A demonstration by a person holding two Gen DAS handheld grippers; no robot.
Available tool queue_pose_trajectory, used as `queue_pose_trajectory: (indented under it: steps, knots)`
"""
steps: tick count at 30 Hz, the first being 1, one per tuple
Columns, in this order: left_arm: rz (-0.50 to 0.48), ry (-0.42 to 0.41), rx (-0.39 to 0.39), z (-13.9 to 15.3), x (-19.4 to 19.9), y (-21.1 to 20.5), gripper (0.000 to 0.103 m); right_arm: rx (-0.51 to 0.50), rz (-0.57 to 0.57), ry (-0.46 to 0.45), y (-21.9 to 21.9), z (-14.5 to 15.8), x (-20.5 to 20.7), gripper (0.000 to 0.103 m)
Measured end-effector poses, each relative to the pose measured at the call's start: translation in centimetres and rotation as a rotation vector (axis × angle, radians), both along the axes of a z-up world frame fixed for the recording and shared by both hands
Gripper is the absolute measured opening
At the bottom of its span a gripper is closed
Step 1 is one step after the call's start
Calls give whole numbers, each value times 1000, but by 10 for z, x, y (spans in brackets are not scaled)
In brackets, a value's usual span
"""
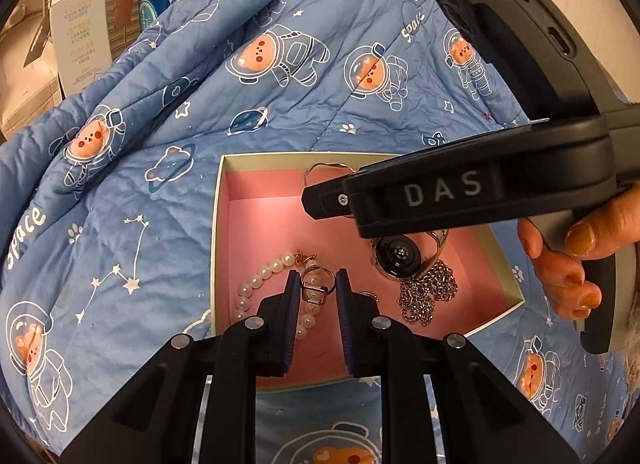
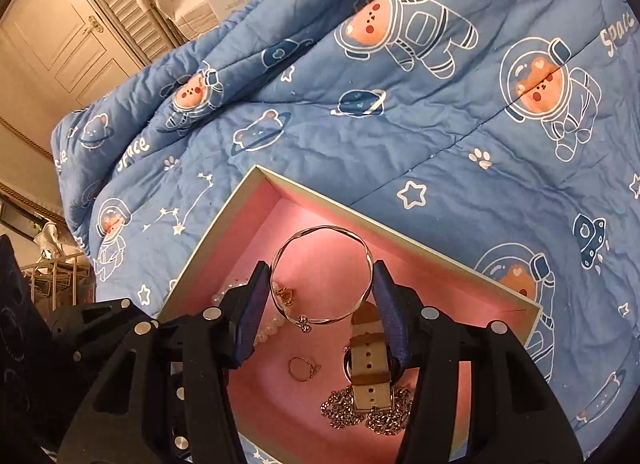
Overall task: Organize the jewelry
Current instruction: 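Carry the ring with the left tool while the right tool carries the bangle over the box, then lower and release the ring into the box while the right tool releases the bangle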
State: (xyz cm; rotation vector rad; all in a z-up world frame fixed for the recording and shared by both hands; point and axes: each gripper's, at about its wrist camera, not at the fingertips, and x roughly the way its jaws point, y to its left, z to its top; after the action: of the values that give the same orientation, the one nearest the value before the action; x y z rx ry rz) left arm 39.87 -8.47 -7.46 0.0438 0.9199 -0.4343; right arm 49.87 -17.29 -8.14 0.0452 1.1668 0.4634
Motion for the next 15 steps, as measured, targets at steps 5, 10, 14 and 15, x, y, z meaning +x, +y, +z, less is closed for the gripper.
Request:
queue_pose_trajectory:
  steps: [5,10,14,15]
  knots:
    - [-1,22,-4,-5,2,-2,18,-39,-14,47,4,-10,8,53]
    - [10,33,20,-11,6,-2,18,-105,-28,73,8,-20,14,53]
    - [13,38,40,-13,12,-3,18,-153,-40,92,13,-29,18,53]
    - [10,37,45,-13,13,-4,18,-168,-38,88,16,-30,18,53]
